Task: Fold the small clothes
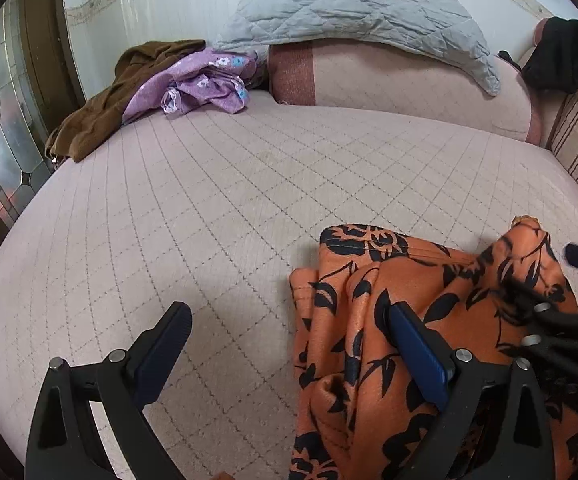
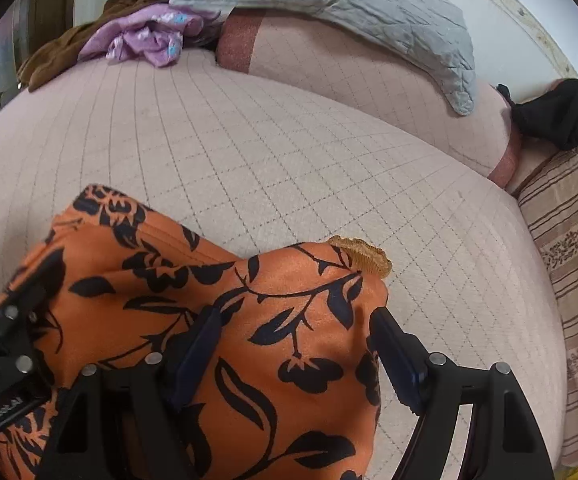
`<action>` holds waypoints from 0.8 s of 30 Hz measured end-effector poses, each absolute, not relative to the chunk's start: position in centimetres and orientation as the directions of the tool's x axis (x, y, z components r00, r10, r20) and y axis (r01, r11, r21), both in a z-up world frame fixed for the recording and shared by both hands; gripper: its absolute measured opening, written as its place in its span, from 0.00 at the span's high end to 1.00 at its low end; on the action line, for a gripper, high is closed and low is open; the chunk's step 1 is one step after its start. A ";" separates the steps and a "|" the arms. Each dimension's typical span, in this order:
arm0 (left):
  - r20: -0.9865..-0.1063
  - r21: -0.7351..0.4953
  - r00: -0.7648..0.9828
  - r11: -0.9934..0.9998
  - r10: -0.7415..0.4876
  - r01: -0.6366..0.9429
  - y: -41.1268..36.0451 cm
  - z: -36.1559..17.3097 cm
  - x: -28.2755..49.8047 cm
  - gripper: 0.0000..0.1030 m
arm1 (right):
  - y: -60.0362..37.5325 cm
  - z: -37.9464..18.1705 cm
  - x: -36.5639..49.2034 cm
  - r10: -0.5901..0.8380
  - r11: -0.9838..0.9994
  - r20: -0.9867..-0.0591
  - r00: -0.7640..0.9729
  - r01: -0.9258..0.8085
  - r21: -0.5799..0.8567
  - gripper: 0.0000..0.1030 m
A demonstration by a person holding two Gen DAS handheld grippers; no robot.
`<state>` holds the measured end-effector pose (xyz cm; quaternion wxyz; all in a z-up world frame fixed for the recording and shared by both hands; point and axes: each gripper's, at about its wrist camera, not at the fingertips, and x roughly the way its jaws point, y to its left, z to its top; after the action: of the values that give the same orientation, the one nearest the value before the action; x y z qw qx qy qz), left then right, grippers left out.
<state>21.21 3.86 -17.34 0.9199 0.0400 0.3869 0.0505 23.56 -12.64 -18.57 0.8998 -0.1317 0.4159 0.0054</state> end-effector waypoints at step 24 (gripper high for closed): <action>-0.668 -0.047 0.744 0.998 0.001 -0.044 6.8 -14.1 12.8 0.05 | -13.5 -17.5 5.1 0.032 0.999 -0.637 0.770 -0.035 0.008 0.23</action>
<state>12.83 6.84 -14.15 0.9335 -0.0299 0.3572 0.0120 5.05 -13.46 -17.52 0.9408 -0.0021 0.3384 0.0179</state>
